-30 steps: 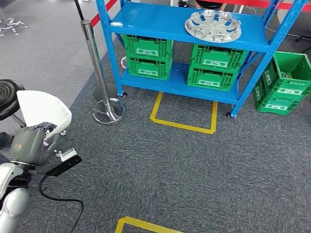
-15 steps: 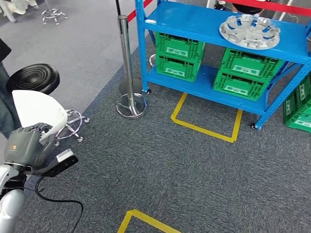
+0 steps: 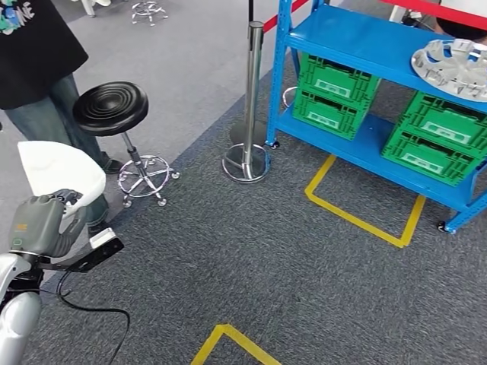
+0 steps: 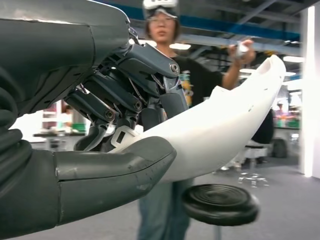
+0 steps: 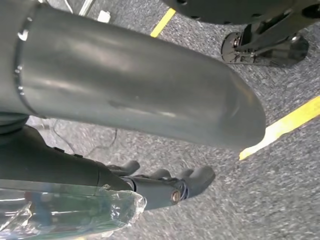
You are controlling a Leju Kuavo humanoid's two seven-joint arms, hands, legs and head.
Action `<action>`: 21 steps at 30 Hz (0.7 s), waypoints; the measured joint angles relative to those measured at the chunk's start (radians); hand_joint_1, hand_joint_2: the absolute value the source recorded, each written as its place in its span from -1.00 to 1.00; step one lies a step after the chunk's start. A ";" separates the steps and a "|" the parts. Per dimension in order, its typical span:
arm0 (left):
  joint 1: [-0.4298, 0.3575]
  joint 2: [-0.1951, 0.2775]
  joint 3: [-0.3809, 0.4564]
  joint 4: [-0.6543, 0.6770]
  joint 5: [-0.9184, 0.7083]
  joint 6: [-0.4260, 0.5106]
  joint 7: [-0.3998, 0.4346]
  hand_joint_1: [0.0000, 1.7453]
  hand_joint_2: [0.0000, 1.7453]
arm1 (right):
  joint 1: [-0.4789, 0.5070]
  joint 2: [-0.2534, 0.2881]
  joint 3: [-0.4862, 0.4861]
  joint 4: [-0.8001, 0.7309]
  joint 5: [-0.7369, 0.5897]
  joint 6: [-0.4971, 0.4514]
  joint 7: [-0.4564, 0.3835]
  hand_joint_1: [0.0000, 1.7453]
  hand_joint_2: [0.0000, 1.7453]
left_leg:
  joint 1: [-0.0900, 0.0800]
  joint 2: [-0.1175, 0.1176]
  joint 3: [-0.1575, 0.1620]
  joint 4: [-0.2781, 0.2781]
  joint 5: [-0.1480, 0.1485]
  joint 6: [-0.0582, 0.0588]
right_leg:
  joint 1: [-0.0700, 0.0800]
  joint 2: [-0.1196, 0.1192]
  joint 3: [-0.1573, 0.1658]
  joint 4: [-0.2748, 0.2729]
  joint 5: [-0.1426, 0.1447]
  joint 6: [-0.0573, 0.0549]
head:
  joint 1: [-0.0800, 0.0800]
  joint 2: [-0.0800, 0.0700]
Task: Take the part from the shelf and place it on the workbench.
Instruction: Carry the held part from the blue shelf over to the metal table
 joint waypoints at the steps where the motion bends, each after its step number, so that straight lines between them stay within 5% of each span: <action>1: -0.002 0.000 0.001 0.000 0.001 -0.001 0.001 0.78 1.00 | 0.000 0.000 0.001 -0.001 0.000 0.002 0.001 -1.00 -1.00 | 0.002 -0.012 -0.006 0.001 0.004 -0.007 | 0.000 0.000 0.004 -0.006 -0.003 -0.001 | -0.001 0.000; 2: -0.002 -0.001 0.002 -0.001 0.003 -0.001 0.001 0.78 1.00 | 0.001 0.000 0.001 -0.002 0.000 0.002 0.001 -1.00 -1.00 | 0.004 -0.024 -0.011 0.000 0.007 -0.014 | 0.000 -0.012 0.007 -0.009 -0.001 -0.003 | -0.001 0.000; 4: -0.002 0.000 0.004 -0.001 0.004 -0.002 0.002 0.78 1.00 | 0.001 0.000 0.002 -0.004 0.000 0.003 0.002 -1.00 -1.00 | 0.003 0.002 -0.023 0.019 -0.005 -0.025 | -0.002 -0.038 0.011 -0.016 0.005 -0.011 | -0.004 0.000; 7: -0.008 0.000 0.006 -0.001 0.005 -0.002 0.004 0.78 1.00 | 0.004 0.000 0.003 -0.007 0.000 0.004 0.003 -1.00 -1.00 | 0.003 0.081 -0.095 0.176 -0.094 -0.038 | -0.002 -0.083 0.013 -0.021 0.007 -0.019 | -0.012 0.000; 9: -0.007 0.000 0.006 -0.001 0.005 -0.004 0.006 0.78 1.00 | 0.004 0.000 0.002 -0.007 -0.001 0.006 0.006 -1.00 -1.00 | 0.008 0.091 -0.138 0.274 -0.128 -0.044 | 0.000 -0.114 0.013 -0.020 0.005 -0.021 | -0.012 0.000; 11: -0.006 0.000 0.006 -0.001 0.006 -0.004 0.008 0.78 1.00 | 0.004 0.000 0.002 -0.007 -0.001 0.008 0.008 -1.00 -1.00 | 0.010 0.099 -0.111 0.233 -0.090 -0.045 | 0.001 -0.142 0.014 -0.019 0.002 -0.019 | -0.012 0.000; 14: -0.008 0.000 0.007 -0.001 0.006 -0.004 0.009 0.78 1.00 | 0.003 0.000 0.003 -0.007 -0.001 0.010 0.008 -1.00 -1.00 | 0.003 0.155 -0.004 0.045 -0.019 -0.035 | 0.007 -0.177 0.021 -0.017 -0.007 -0.008 | -0.013 0.000; 15: -0.009 0.000 0.007 -0.001 0.006 -0.004 0.009 0.78 1.00 | 0.003 0.000 0.003 -0.007 -0.001 0.010 0.008 -1.00 -1.00 | -0.001 0.168 0.010 0.016 -0.016 -0.028 | 0.011 -0.186 0.023 -0.016 -0.010 -0.004 | -0.012 0.000; 17: -0.006 0.000 0.008 -0.001 0.006 -0.004 0.009 0.78 1.00 | 0.003 0.000 0.004 -0.008 -0.001 0.010 0.008 -1.00 -1.00 | -0.005 0.156 0.008 0.007 -0.018 -0.012 | 0.013 -0.207 0.025 -0.016 -0.012 0.006 | -0.012 0.000; 19: -0.004 0.000 0.010 -0.002 0.006 -0.004 0.009 0.78 1.00 | 0.002 0.000 0.006 -0.009 -0.001 0.010 0.009 -1.00 -1.00 | -0.003 0.133 0.006 0.002 -0.013 0.001 | 0.009 -0.193 0.020 -0.002 -0.028 0.016 | -0.011 0.000; 21: -0.003 0.000 0.011 -0.002 0.006 -0.003 0.009 0.78 1.00 | 0.002 0.000 0.007 -0.010 -0.001 0.013 0.010 -1.00 -1.00 | 0.001 0.113 0.005 -0.002 -0.008 0.012 | 0.005 -0.136 -0.020 0.083 -0.080 0.022 | -0.005 0.000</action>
